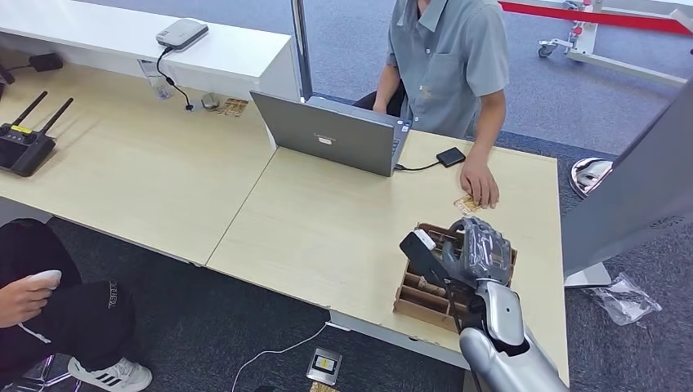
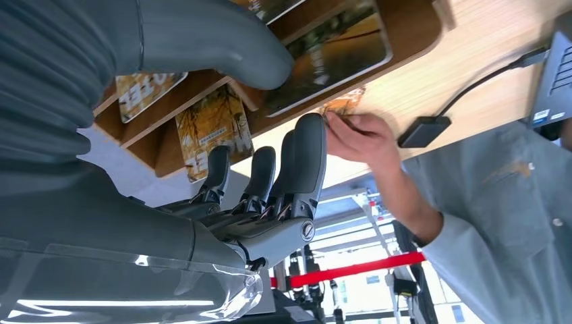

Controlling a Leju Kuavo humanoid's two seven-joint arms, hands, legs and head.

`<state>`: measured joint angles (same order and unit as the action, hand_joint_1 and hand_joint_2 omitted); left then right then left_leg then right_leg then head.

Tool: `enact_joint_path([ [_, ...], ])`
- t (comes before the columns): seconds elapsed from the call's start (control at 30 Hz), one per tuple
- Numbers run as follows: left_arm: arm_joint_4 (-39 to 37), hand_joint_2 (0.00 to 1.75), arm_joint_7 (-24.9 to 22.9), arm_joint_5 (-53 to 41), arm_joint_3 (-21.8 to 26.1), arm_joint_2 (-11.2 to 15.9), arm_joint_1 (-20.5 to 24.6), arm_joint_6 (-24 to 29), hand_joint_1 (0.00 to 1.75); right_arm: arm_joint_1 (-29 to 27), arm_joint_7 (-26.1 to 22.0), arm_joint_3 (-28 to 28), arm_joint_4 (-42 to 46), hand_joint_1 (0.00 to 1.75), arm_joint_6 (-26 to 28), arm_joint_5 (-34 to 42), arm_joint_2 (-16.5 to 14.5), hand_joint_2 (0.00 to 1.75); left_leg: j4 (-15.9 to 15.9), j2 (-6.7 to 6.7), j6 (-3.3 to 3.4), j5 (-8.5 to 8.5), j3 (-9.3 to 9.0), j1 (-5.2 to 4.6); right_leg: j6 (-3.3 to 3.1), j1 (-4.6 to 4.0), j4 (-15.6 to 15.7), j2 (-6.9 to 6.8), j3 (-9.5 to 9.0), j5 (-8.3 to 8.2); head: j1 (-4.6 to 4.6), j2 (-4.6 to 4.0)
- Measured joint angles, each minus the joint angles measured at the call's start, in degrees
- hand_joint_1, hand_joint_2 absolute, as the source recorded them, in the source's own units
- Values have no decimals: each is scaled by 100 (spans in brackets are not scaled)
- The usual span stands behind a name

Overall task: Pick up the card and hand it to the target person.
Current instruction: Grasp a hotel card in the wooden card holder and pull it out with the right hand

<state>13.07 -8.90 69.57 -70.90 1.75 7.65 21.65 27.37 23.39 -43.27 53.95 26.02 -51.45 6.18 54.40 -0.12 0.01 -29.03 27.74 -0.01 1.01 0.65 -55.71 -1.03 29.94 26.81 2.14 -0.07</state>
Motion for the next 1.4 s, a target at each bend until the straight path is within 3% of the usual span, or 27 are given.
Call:
enact_joint_path([
  [0.07, 0, 0, 2, -2, 4, 4, -1, -14, 0, -54, 4, 62, 76, 113, -45, -36, 25, 175, 0, 0, 0, 0, 0, 0, 0, 0, 0, 0, 0, 0, 1, 0],
  [0.13, 0, 0, 4, -4, 6, 5, -1, -17, 0, -97, 4, 110, 149, 141, -89, -72, 40, 175, 0, 0, 0, 0, 0, 0, 0, 0, 0, 0, 0, 0, 1, 0],
  [0.2, 0, 0, 4, -6, 8, 5, -2, -18, 0, -129, -4, 144, 215, 155, -128, -113, 51, 175, 0, 0, 0, 0, 0, -1, 0, -1, 0, 0, 0, 0, 1, 0],
  [0.4, 0, 0, 7, -9, 13, 4, -3, -17, 0, -175, -98, 168, 333, 136, -193, -153, 37, 175, 0, 0, -1, 0, 1, 0, 0, -2, -1, 0, 0, 0, 0, -1],
  [0.57, -1, 0, 9, -9, 19, 4, -3, -11, 0, -184, -163, 166, 397, 134, -196, -150, 3, 175, 0, 0, -1, 0, 1, 0, 0, -1, -1, 0, 0, 0, -1, 0],
  [0.8, -2, 0, 17, -11, 22, 4, -5, -12, 0, -188, -203, 168, 415, 141, -184, -119, -19, 175, 0, 0, 0, 0, 1, 0, 0, -1, 0, 0, 0, 0, 1, 0],
  [1.1, -2, 0, 17, -10, 37, 3, -8, 13, 0, -189, -219, 222, 453, 173, -76, -118, -24, 175, 0, 0, 0, 0, 1, 0, 0, -1, 0, 0, 0, 0, 1, 0],
  [1.4, -2, 0, 17, -3, 55, -9, -15, 80, 0, -253, 5, 497, 1150, 173, -28, -380, 191, 175, 1, 1, 0, 0, 0, -1, 0, -1, 1, 0, 1, 0, -1, 0],
])
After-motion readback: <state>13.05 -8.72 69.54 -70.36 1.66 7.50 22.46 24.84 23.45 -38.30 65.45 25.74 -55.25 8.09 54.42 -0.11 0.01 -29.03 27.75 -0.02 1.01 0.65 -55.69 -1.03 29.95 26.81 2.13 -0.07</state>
